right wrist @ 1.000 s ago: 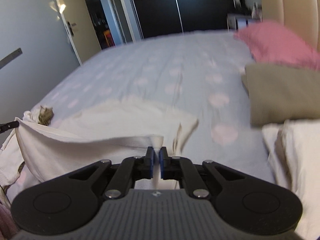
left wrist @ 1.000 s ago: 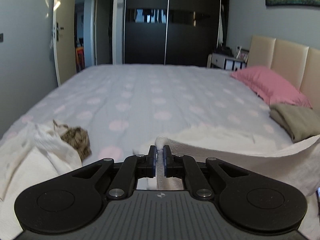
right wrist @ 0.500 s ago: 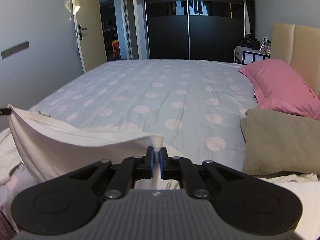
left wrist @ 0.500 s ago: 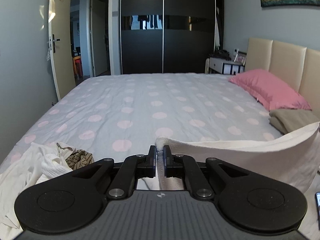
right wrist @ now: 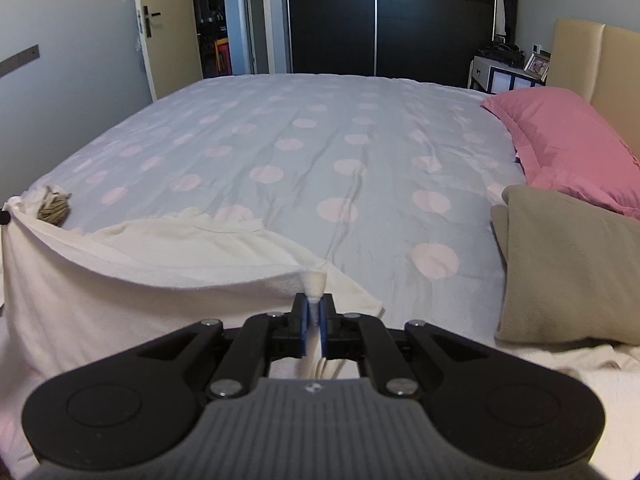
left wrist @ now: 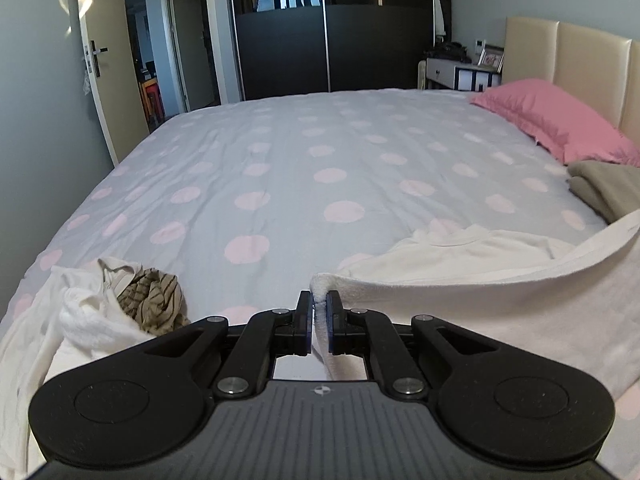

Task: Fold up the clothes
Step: 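Lift the hem with both grippers and fold it over the garment body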

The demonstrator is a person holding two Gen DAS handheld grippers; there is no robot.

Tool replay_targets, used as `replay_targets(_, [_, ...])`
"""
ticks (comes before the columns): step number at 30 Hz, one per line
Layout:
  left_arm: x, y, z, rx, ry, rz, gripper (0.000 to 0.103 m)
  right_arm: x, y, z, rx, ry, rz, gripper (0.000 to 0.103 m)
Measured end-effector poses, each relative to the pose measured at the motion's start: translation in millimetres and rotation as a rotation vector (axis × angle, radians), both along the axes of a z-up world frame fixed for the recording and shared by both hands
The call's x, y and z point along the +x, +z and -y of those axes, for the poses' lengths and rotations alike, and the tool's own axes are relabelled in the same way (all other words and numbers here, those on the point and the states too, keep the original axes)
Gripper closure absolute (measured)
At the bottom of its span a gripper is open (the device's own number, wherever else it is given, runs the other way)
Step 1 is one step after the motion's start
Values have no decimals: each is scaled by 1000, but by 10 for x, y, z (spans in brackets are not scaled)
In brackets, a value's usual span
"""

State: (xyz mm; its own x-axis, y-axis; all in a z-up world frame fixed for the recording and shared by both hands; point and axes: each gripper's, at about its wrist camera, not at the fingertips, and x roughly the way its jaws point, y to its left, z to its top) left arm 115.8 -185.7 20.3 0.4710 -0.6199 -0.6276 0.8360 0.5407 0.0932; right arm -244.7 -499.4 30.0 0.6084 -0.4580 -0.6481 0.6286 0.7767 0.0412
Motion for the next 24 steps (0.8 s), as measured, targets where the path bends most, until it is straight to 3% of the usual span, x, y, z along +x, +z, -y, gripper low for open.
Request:
replay_targets(11, [580, -142, 812, 32, -17, 67, 98, 765, -10, 762, -32, -57, -9, 96])
replay_targets(17, [848, -470, 1133, 64, 10, 31, 98, 1153, -347, 1147, 13, -124, -19, 96])
replay_targets(24, [1046, -794, 1335, 92, 55, -15, 98, 1330, -690, 1394, 43, -190, -37, 96])
